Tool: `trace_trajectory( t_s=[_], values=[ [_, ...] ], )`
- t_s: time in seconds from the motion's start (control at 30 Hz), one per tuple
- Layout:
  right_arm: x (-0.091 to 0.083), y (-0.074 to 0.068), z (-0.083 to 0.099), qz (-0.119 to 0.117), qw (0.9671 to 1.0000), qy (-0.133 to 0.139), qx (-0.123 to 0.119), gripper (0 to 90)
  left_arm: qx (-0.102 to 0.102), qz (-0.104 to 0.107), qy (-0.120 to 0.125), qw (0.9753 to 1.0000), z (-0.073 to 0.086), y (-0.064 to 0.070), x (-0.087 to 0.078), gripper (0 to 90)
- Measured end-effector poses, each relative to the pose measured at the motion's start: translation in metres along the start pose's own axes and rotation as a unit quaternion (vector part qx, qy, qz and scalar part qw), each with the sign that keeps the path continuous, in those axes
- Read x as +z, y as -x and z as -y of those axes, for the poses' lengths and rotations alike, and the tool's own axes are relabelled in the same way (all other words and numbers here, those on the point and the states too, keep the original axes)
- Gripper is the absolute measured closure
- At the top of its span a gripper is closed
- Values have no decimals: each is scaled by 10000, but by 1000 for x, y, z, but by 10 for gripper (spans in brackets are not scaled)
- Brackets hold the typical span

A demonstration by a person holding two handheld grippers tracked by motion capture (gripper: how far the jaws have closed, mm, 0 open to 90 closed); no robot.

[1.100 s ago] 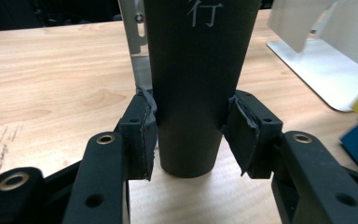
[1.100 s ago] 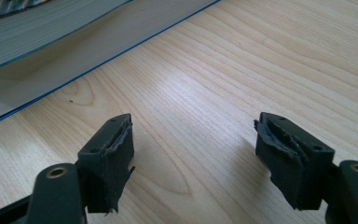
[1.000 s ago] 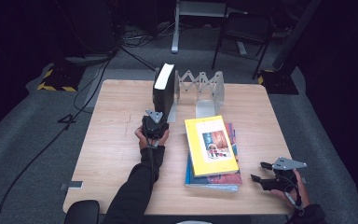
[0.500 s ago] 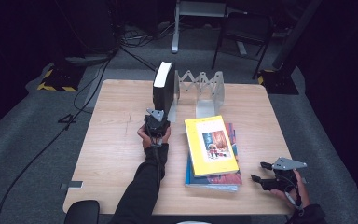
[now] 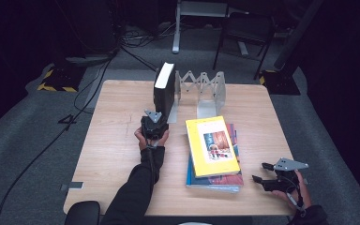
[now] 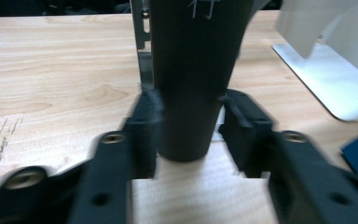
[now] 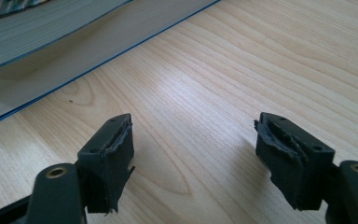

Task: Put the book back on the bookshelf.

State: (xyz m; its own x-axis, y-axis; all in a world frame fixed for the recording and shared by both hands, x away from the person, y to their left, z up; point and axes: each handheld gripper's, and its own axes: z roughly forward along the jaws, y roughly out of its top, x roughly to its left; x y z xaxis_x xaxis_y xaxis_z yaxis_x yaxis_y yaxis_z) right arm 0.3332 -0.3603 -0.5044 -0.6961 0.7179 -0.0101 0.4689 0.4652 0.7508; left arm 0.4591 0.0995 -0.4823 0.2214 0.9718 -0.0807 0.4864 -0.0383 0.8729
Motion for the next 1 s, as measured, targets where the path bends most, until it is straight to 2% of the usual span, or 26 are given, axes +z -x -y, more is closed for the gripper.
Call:
trace_trajectory(
  t_s=[0.07,0.17,0.27,0.33,0.4,0.43,0.6,0.67,0.73,0.8,0.87,0.97,1.0],
  values=[
    [0,0,0,-1,10000,0,-1,275,200,166,-125,9996,1,-1,-4,632],
    [0,0,0,2,10000,1,-1,275,431,202,-200,9987,0,-2,-9,608],
    [0,0,0,3,10000,0,1,275,648,327,-278,9970,-1,-4,-14,598],
    [0,0,0,3,10000,0,2,275,947,441,-347,9939,-2,-6,-19,590],
    [0,0,0,-2,10000,4,5,275,1139,600,-415,9908,-2,-7,-23,573],
    [0,0,0,-1,10000,4,4,275,1266,603,-458,9891,0,-8,-26,571],
    [0,0,0,0,10000,5,7,274,1451,931,-571,9834,5,-13,-37,555],
    [0,0,0,6,10000,-1,6,274,1547,996,-588,9812,7,-14,-40,550],
    [0,0,0,5,10000,-1,7,274,1623,1166,-647,9777,8,-15,-43,540],
    [0,0,0,6,10000,-1,7,274,1803,1305,-684,9725,10,-14,-48,535],
    [0,0,0,5,10000,-1,7,274,1982,1475,-744,9661,12,-14,-52,516],
    [0,0,0,6,10000,-1,8,274,2267,1797,-853,9534,19,-15,-63,493],
    [0,0,0,6,10000,-1,8,274,2267,1797,-853,9534,19,-15,-63,485]
  ],
)
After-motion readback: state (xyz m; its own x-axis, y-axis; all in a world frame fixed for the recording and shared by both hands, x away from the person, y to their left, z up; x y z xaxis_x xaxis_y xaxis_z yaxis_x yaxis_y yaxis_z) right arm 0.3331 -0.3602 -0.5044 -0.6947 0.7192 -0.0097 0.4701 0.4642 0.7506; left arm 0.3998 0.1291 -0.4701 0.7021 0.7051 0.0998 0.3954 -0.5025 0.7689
